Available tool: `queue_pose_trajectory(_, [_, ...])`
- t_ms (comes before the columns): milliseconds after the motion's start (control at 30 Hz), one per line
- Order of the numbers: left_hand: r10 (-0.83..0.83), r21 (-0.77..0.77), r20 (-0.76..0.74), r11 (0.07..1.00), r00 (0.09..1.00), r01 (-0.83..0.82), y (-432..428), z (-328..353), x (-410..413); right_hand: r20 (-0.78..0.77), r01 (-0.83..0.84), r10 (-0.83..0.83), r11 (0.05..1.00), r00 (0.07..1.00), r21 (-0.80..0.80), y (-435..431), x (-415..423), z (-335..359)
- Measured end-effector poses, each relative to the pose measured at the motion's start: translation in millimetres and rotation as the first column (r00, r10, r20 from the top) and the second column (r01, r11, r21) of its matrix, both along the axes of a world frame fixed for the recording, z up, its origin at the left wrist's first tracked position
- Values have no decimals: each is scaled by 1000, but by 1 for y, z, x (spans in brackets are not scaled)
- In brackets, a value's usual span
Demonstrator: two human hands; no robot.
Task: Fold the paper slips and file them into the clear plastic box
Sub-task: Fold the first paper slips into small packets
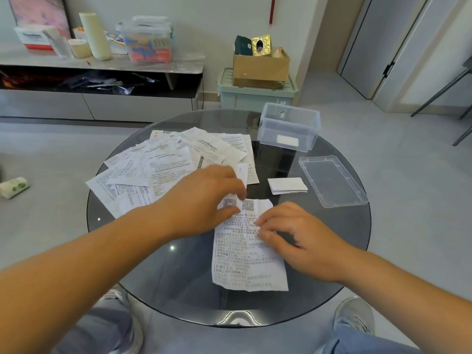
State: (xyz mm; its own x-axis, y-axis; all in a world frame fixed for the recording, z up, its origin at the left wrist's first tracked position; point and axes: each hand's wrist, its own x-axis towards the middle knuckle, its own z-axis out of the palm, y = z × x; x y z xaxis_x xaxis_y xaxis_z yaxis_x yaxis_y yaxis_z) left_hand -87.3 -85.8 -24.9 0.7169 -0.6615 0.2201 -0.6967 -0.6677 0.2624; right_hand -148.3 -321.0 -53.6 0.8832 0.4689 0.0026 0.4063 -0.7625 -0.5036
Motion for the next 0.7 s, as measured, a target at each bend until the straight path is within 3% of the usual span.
queue_pose_trajectory(133, [-68,34,-405,995,912,89,18,-3,-22,-29,4,-3,1000,1000,30,-6,-7,2])
queue_pose_trajectory(233, [-31,76,-506,994,862,80,30,-4,-35,-79,-38,32,996,996,-76,-7,-16,6])
queue_pose_trajectory(400, [-63,136,-351,984,934,117,33,-12,-54,-142,-62,38,983,989,-173,-5,-33,13])
queue_pose_trajectory(533, [-90,30,-230,995,969,99,30,-21,-55,-148,-46,21,985,989,-164,-4,-38,15])
queue_pose_trajectory(700, [32,-77,-297,995,954,-57,26,-18,-53,-116,37,-42,998,992,-49,2,-35,16])
